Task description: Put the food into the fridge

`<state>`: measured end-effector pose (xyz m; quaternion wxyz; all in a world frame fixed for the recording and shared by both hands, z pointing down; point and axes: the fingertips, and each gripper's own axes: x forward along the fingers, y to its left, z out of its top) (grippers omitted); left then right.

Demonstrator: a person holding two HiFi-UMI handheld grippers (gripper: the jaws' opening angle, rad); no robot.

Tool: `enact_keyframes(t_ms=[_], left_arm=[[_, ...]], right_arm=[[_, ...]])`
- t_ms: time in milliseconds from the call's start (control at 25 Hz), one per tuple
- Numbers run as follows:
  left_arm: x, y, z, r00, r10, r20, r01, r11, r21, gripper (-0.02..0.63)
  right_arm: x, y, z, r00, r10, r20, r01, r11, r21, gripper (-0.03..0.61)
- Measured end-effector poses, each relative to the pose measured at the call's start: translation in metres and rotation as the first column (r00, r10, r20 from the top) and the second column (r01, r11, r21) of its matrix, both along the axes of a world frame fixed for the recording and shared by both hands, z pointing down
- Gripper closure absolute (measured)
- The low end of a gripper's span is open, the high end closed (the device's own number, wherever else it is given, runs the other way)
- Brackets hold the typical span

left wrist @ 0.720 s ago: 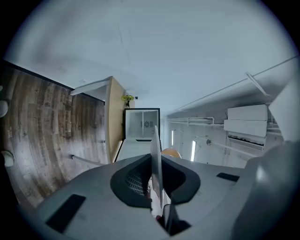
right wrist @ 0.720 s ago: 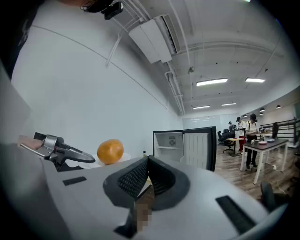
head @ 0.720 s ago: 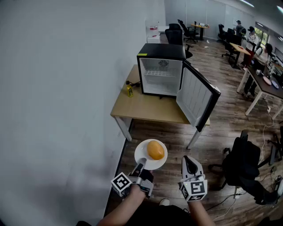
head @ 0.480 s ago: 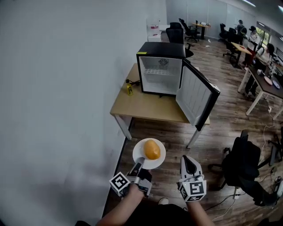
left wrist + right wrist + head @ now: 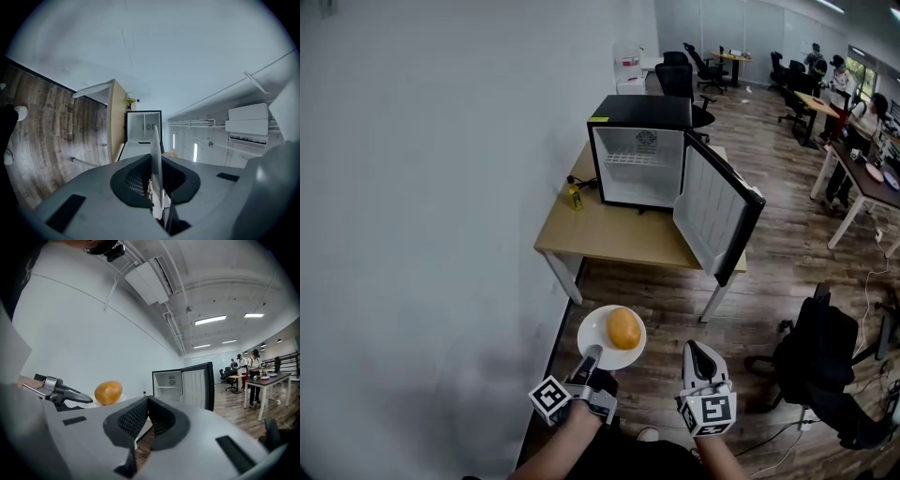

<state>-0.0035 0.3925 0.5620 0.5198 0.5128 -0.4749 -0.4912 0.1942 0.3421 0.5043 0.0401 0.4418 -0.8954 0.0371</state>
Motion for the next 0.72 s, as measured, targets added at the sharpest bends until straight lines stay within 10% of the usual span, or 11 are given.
enact_keyframes(t_ms=[720], left_arm=[[-0.038,-0.130,-0.002,0.991,0.135,-0.001,-0.135,0.990,0.035,0.583]], right_arm=[[-0.068,-0.133,0.016,0.998,0.034,-0.055,-0.034,0.999,0.003,0.520]])
